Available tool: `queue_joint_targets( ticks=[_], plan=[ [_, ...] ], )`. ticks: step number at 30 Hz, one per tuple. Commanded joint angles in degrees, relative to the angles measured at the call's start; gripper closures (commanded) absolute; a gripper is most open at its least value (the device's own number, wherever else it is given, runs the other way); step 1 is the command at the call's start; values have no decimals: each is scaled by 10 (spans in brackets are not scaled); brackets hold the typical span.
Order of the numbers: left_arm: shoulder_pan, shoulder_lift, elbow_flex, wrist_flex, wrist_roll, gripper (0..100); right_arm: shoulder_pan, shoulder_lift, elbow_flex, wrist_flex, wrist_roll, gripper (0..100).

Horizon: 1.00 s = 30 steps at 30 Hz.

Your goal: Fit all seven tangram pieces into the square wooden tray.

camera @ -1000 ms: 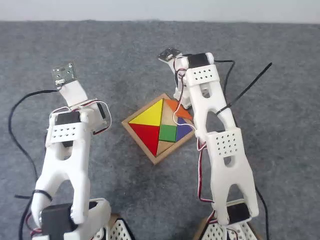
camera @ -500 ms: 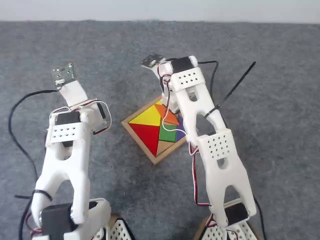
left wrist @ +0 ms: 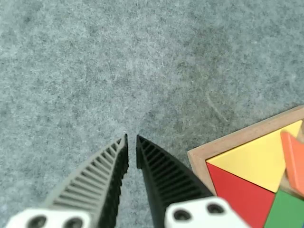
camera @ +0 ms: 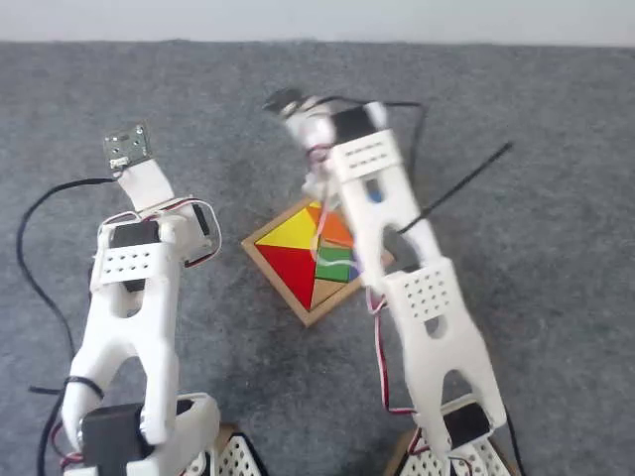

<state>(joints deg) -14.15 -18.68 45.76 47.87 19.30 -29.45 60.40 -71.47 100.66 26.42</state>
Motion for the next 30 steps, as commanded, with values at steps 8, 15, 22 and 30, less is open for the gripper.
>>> queue_joint_targets(
  ticks=[8,15,22,30],
  plan=[
    [-18,-18,-43,4,-7,972,-58,-48,36,10,1,992],
    [-18,-18,-42,4,-7,972,-26,-15,32,-49,7,992],
    [-18,-18,-42,4,-7,972,0,-12,32,-76,8,992],
    [-18,-18,-42,4,-7,972,-27,-31,-27,0,7,992]
  ],
)
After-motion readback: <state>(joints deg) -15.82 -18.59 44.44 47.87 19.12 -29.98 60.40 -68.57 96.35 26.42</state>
